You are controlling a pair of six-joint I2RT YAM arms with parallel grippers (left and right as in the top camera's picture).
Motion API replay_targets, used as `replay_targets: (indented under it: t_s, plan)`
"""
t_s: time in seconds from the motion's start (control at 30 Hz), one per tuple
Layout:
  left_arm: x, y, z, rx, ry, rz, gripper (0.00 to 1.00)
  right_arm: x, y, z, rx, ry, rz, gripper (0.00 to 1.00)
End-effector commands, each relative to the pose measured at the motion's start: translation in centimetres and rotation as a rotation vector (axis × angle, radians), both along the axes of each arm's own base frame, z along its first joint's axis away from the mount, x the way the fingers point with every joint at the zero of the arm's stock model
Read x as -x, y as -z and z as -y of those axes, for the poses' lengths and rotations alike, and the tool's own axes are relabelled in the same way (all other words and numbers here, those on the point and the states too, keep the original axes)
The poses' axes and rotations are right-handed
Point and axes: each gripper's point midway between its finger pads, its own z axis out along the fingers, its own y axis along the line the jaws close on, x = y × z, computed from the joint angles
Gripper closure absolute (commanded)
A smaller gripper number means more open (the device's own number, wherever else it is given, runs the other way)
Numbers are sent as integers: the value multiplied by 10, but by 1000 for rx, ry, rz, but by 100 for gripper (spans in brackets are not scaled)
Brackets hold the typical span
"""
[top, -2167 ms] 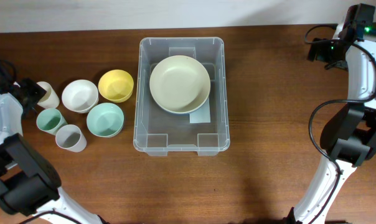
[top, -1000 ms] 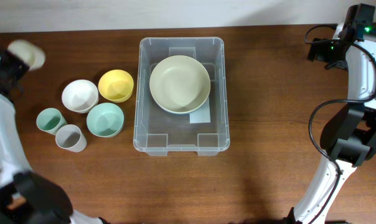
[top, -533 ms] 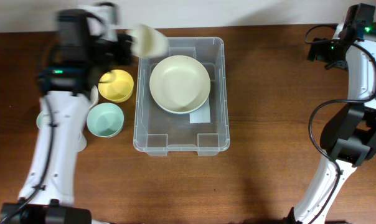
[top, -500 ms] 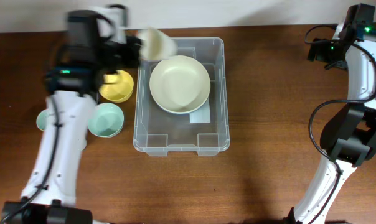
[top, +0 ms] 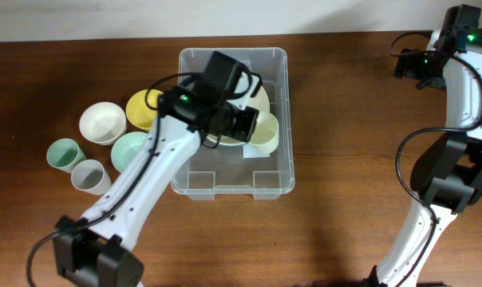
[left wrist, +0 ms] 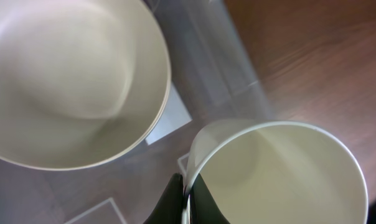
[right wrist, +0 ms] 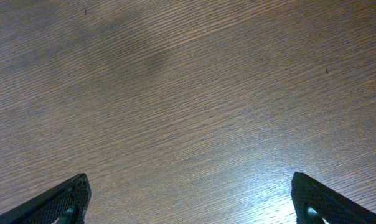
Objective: Pack container
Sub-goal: 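Lift the white cup and carry it over the bin, then lower the white cup into the bin's front right and release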
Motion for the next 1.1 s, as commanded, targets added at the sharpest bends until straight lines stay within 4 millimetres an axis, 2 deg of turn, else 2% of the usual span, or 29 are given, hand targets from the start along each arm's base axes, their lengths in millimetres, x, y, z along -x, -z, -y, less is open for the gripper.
replay_targets:
  t_s: [0.0, 0.27, 0.43, 0.7, 0.97, 1.07]
  plan:
    - [-6, 29, -5, -103, -8, -23, 99, 1, -6, -1, -3, 9, 12, 1]
    - [-12, 82, -2, -162, -4, -123, 99, 1, -6, -1, -3, 10, 11, 1]
    - [-12, 108, -1, -190, -1, -170, 99, 1, -6, -1, -3, 9, 12, 1]
    - [-14, 113, 2, -190, 2, -170, 99, 1, -6, -1, -3, 9, 12, 1]
    - [-11, 110, 24, -186, 98, -106, 99, 1, -6, -1, -3, 9, 12, 1]
    - [-10, 110, 26, -202, 104, -96, 92, 1, -6, -1, -3, 9, 12, 1]
